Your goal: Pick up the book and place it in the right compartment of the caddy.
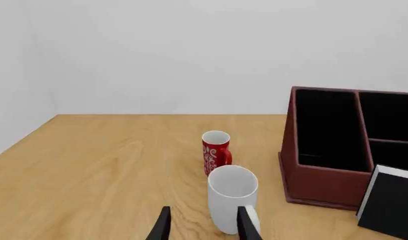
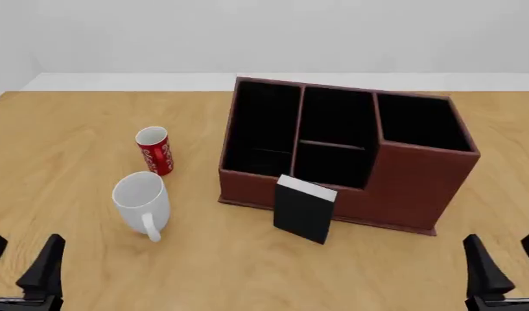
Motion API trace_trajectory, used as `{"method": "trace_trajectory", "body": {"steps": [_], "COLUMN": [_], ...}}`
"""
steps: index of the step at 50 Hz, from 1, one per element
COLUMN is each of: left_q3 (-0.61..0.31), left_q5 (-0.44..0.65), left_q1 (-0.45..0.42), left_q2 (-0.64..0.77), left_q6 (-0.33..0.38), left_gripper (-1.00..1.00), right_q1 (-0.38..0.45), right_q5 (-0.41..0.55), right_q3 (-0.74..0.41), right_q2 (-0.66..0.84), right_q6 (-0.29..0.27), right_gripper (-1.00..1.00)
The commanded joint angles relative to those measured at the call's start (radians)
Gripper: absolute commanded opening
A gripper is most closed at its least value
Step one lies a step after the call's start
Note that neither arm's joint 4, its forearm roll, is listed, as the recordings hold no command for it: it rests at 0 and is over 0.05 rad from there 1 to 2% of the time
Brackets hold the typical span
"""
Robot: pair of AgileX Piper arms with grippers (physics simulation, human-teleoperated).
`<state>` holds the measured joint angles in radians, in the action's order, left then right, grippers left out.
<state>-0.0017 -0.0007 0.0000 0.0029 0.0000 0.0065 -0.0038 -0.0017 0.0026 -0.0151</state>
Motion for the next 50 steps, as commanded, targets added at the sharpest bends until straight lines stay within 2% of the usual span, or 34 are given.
{"method": "trace_trajectory", "body": {"steps": [1, 4, 5, 10, 12, 17, 19, 20, 28, 33, 35, 36, 38, 40, 42, 46, 50], "left_q3": [-0.003, -0.003, -0.003, -0.003, -0.003, -0.003, -0.003, -0.003, -0.003, -0.003, -0.003, -0.003, -0.003, -0.003, -0.003, -0.003, -0.003], "left_q5": [-0.001, -0.001, -0.001, -0.001, -0.001, -0.001, -0.001, -0.001, -0.001, -0.001, -0.001, -0.001, -0.001, -0.001, -0.001, -0.001, -0.001], "left_q1": [0.0, 0.0, 0.0, 0.0, 0.0, 0.0, 0.0, 0.0, 0.0, 0.0, 0.0, 0.0, 0.0, 0.0, 0.0, 0.0, 0.0], "left_q2": [0.005, 0.005, 0.005, 0.005, 0.005, 0.005, 0.005, 0.005, 0.005, 0.005, 0.005, 0.005, 0.005, 0.005, 0.005, 0.005, 0.005], "left_q6": [0.0, 0.0, 0.0, 0.0, 0.0, 0.0, 0.0, 0.0, 0.0, 0.0, 0.0, 0.0, 0.0, 0.0, 0.0, 0.0, 0.0], "left_gripper": [1.0, 1.0, 1.0, 1.0, 1.0, 1.0, 1.0, 1.0, 1.0, 1.0, 1.0, 1.0, 1.0, 1.0, 1.0, 1.0, 1.0], "right_q1": [-0.001, 0.014, 0.031, 0.065, 0.078, 0.097, 0.108, 0.111, 0.169, 0.191, 0.212, 0.224, 0.24, 0.246, 0.257, 0.282, 0.305], "right_q5": [0.011, 0.016, 0.021, 0.031, 0.052, 0.088, 0.127, 0.12, 0.169, 0.216, 0.235, 0.237, 0.258, 0.263, 0.283, 0.312, 0.346], "right_q3": [-0.008, -0.028, -0.038, -0.064, -0.089, -0.136, -0.177, -0.182, -0.263, -0.324, -0.349, -0.351, -0.381, -0.391, -0.424, -0.459, -0.502], "right_q2": [0.003, 0.035, 0.053, 0.118, 0.142, 0.197, 0.197, 0.232, 0.342, 0.381, 0.402, 0.429, 0.443, 0.482, 0.516, 0.56, 0.608], "right_q6": [-0.018, -0.039, -0.078, -0.15, -0.149, -0.197, -0.179, -0.205, -0.269, -0.266, -0.282, -0.311, -0.289, -0.327, -0.29, -0.322, -0.312], "right_gripper": [1.0, 1.0, 1.0, 1.0, 1.0, 1.0, 1.0, 1.0, 1.0, 1.0, 1.0, 1.0, 1.0, 1.0, 1.0, 1.0, 1.0]}}
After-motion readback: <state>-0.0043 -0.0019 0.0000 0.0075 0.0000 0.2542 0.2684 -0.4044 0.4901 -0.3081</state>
